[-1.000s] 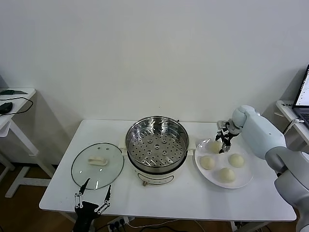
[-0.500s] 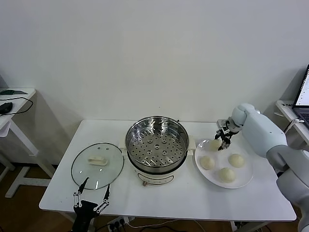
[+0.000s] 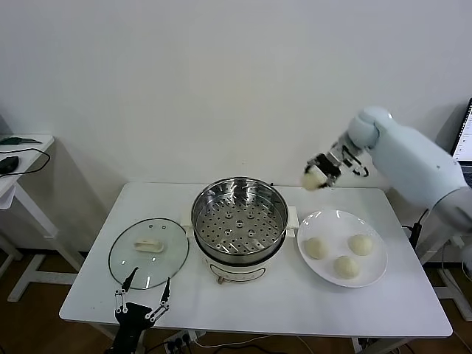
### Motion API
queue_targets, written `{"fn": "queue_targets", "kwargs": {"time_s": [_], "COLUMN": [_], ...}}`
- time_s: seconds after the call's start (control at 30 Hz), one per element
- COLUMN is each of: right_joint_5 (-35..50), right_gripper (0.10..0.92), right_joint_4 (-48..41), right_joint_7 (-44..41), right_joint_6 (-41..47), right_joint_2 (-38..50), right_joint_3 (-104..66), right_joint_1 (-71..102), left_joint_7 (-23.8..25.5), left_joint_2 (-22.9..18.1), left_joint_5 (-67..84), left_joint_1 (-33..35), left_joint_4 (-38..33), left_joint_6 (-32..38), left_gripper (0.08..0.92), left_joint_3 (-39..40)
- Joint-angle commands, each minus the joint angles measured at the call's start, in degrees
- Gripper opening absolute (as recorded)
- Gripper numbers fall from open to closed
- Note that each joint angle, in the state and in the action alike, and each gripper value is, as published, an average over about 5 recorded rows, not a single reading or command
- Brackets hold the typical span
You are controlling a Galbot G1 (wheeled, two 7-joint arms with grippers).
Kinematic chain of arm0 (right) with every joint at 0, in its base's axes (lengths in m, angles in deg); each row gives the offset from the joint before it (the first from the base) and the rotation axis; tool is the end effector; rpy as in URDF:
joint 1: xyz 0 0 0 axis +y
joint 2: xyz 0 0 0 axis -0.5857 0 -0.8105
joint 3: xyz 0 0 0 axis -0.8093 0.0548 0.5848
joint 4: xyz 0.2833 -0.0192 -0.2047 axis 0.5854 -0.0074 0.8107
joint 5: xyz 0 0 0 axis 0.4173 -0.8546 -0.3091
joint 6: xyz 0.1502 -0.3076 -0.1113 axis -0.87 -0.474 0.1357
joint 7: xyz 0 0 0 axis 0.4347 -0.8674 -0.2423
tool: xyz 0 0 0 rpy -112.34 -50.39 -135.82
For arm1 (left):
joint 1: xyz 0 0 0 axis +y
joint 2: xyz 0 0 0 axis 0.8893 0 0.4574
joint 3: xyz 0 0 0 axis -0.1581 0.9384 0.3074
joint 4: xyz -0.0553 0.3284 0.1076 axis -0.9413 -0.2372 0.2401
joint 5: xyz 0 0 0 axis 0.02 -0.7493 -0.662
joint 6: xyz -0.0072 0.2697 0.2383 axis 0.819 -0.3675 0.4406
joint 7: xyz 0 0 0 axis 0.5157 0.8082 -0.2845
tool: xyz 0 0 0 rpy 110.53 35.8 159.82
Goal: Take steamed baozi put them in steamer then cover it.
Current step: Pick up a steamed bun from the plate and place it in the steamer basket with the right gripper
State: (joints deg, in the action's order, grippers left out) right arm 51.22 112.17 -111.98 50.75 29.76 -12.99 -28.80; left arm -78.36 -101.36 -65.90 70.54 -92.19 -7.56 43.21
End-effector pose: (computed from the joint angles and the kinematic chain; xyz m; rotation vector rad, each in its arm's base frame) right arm 0.6229 -0.0524 -0.0068 1.7727 -0.9579 2.2698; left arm 0.1080 0.0481 -0.3533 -0.2211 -3.0875 -0.5335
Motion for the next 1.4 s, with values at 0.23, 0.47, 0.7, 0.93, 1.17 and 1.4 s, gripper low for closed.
{"fn": "queue_targets", "kwargs": {"time_s": [0.23, 0.47, 0.7, 0.93, 1.17, 1.4], "right_joint_5": [-1.8, -8.5, -12.0, -13.3, -15.8, -15.9], "right_gripper": [0.67, 0.67, 0.67, 0.67, 0.667, 0.689], "right_joint_4": [11.1, 6.2, 1.0, -1.1, -4.1, -4.3], "right_joint_7": [-1.4, -1.4, -2.0, -1.2, 0.2, 1.7], "right_joint_6": [-10.2, -8.9, -7.4, -6.4, -6.4, -5.9], "right_joint_2": [-10.8, -16.2, -18.4, -19.4, -21.3, -21.3], "right_joint_3": [8.2, 8.6, 8.2, 7.3, 6.1, 6.4], "right_joint_1": [-4.6, 0.5, 2.5, 4.3, 5.9, 6.3], "left_joint_7": [-0.2, -0.4, -0.7, -0.9, -1.2, -1.4], "left_joint_2": [0.1, 0.2, 0.3, 0.1, -0.2, -0.1], "left_joint_5": [0.1, 0.7, 1.0, 0.9, 0.7, 0.7], "left_joint_1": [0.4, 1.0, 1.6, 1.5, 1.4, 1.3], "left_joint_4": [-0.7, -1.6, -2.4, -2.2, -2.2, -2.0], "left_joint_6": [0.1, -0.2, 0.0, 0.0, 0.1, 0.2], "left_gripper": [0.823, 0.823, 0.823, 0.823, 0.823, 0.823], "left_joint_3": [-0.5, -0.6, -1.1, -0.7, -0.7, -1.1]}}
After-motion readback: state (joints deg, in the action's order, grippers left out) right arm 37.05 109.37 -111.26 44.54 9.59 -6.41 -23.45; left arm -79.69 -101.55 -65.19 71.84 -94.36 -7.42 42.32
